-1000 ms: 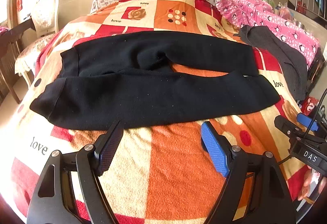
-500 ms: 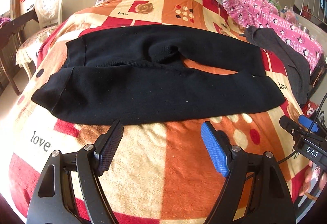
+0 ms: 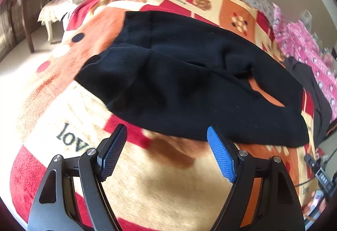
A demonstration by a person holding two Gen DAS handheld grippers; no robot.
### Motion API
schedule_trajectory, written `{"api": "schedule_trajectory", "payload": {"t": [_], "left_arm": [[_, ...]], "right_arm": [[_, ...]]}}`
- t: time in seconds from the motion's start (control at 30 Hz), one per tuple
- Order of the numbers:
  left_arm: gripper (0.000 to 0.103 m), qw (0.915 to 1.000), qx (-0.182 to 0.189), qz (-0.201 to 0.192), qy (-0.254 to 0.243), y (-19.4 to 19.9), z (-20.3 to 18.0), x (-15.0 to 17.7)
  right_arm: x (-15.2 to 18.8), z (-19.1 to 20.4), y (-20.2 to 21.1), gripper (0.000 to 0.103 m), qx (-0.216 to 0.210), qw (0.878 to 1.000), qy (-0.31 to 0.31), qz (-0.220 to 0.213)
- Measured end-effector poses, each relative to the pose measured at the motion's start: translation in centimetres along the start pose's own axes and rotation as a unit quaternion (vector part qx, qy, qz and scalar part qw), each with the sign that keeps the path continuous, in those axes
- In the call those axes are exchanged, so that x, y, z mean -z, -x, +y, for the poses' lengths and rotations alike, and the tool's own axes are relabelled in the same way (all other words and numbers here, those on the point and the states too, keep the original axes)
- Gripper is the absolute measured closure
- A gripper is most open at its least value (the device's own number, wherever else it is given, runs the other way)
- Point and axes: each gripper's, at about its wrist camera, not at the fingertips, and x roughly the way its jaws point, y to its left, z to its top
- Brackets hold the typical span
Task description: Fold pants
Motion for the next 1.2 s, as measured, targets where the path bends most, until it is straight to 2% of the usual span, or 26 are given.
{"api": "schedule_trajectory", "payload": {"t": [0.2, 0.33, 0.4, 0.5, 0.53, 0.6, 0.73, 0.83, 0.9, 0.93, 0.97, 1.0, 1.03, 1.07, 1.2], "left_arm": [[0.024, 0.9983, -0.016, -0.008, 0.056, -0.4, 3.1, -1.3], [0.024, 0.9971, -0.022, -0.005, 0.073, -1.1, 4.1, -1.6], [0.024, 0.9970, -0.027, -0.008, 0.072, -1.4, 4.1, -1.7], [0.024, 0.9975, -0.035, -0.011, 0.060, -1.7, 3.6, -1.8], [0.024, 0.9977, -0.036, -0.009, 0.056, -1.9, 3.4, -2.0], [0.024, 0.9978, -0.040, -0.009, 0.053, -2.4, 3.2, -2.3], [0.024, 0.9983, -0.040, -0.003, 0.043, -3.1, 2.7, -3.0], [0.024, 0.9977, -0.036, -0.001, 0.057, -3.7, 2.7, -3.8], [0.024, 0.9975, -0.029, 0.003, 0.064, -4.0, 2.8, -4.4], [0.024, 0.9975, -0.026, 0.008, 0.066, -4.3, 2.9, -4.7], [0.038, 0.9976, -0.027, 0.006, 0.063, -4.3, 2.8, -4.8], [0.052, 0.9979, -0.030, 0.002, 0.058, -4.2, 2.7, -4.9], [0.077, 0.9981, -0.025, 0.007, 0.055, -4.3, 2.7, -5.0], [0.086, 0.9980, -0.001, 0.022, 0.060, -4.6, 2.8, -5.0], [0.091, 0.9992, 0.007, 0.013, 0.037, -3.8, 2.2, -5.0]], "right_arm": [[-0.4, -1.8, -0.6, 0.014, -0.009, 1.000, -0.020, 0.003], [-0.6, -3.7, -1.0, 0.014, -0.030, 0.999, -0.042, 0.004], [-0.9, -4.7, -1.3, 0.014, -0.037, 0.998, -0.053, 0.001], [-1.3, -6.3, -2.4, 0.015, -0.072, 0.994, -0.085, 0.013], [-1.6, -6.6, -2.5, 0.015, -0.084, 0.992, -0.091, 0.005], [-2.3, -7.1, -3.3, 0.018, -0.108, 0.989, -0.104, 0.012], [-3.7, -7.8, -4.7, 0.024, -0.129, 0.983, -0.128, 0.003], [-4.9, -8.5, -6.4, 0.041, -0.135, 0.979, -0.153, -0.007], [-5.5, -9.0, -7.4, 0.070, -0.138, 0.975, -0.175, -0.007], [-5.5, -9.3, -7.8, 0.077, -0.140, 0.973, -0.185, -0.007], [-5.5, -9.5, -8.2, 0.089, -0.141, 0.970, -0.196, -0.008], [-5.6, -9.7, -8.2, 0.094, -0.141, 0.969, -0.202, -0.008], [-5.6, -9.5, -7.9, 0.096, -0.138, 0.971, -0.197, -0.013], [-5.7, -9.3, -7.3, 0.098, -0.136, 0.972, -0.189, -0.021], [-5.9, -8.1, -4.4, 0.099, -0.110, 0.983, -0.138, -0.056]]}}
